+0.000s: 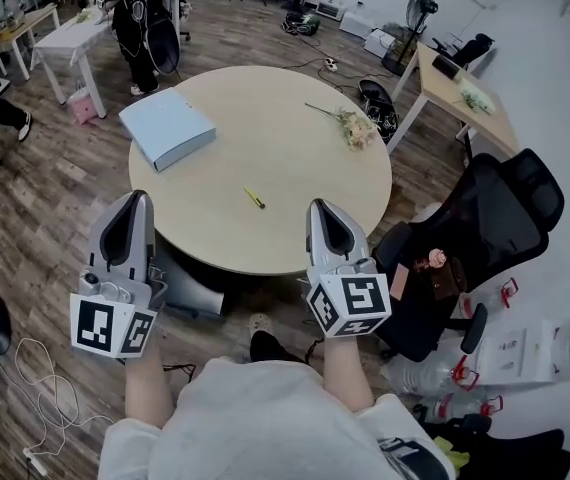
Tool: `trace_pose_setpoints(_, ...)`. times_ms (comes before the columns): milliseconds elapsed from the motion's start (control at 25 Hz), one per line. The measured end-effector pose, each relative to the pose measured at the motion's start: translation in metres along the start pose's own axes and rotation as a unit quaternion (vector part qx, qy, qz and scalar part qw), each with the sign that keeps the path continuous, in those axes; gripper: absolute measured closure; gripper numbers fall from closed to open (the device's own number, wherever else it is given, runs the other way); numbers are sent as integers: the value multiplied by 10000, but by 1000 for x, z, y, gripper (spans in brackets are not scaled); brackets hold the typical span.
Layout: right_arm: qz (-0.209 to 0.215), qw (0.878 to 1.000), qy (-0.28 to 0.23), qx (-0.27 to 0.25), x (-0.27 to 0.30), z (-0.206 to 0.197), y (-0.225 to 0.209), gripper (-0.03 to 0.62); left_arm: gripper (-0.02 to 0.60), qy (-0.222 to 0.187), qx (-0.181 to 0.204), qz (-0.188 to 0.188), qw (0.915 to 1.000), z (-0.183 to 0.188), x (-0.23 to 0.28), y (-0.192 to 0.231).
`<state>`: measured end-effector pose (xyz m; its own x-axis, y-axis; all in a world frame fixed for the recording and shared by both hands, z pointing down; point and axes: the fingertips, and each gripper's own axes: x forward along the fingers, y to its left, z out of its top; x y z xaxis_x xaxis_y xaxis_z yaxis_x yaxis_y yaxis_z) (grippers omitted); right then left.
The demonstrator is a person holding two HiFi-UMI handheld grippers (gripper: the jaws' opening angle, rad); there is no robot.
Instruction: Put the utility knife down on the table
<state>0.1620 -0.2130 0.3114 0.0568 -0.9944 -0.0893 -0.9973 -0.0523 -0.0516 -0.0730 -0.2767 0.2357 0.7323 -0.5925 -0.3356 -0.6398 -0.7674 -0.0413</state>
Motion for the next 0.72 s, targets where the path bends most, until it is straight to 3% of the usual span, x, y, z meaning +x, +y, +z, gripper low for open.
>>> trace_pose_setpoints(720,-141,9990,-368,-212,-44,25,19,583,575,-55,-42,-144,9999,11,-26,-12)
